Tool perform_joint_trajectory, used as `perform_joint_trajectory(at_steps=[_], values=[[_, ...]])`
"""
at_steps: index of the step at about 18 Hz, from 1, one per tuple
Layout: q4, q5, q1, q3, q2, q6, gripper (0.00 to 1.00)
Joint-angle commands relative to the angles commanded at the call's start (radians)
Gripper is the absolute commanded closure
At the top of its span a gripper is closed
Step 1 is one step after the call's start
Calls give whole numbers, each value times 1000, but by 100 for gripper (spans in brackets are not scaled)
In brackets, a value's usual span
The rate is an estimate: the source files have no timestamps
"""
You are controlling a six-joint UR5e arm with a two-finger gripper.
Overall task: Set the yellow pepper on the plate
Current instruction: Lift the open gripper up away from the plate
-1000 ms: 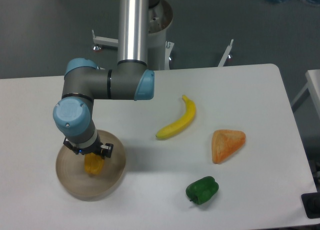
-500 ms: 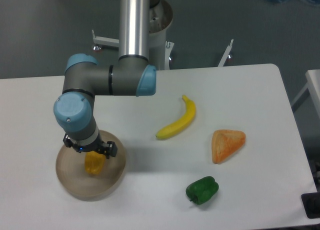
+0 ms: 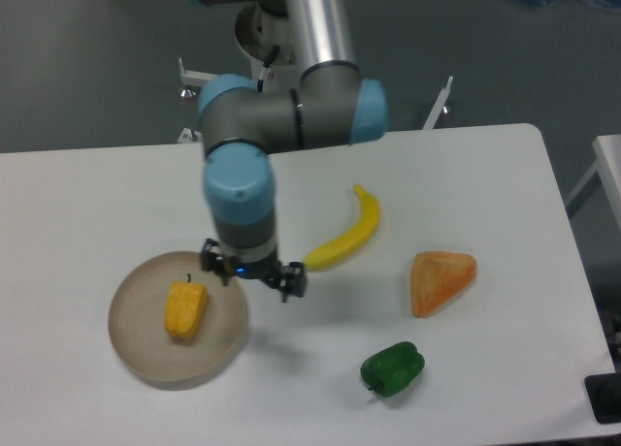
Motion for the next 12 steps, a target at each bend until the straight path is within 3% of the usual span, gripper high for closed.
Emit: perform_joint_trajectory(at_steps=[5,12], values=[[18,8,63,5,-14,163,0],[77,11,72,0,-29,183,0]])
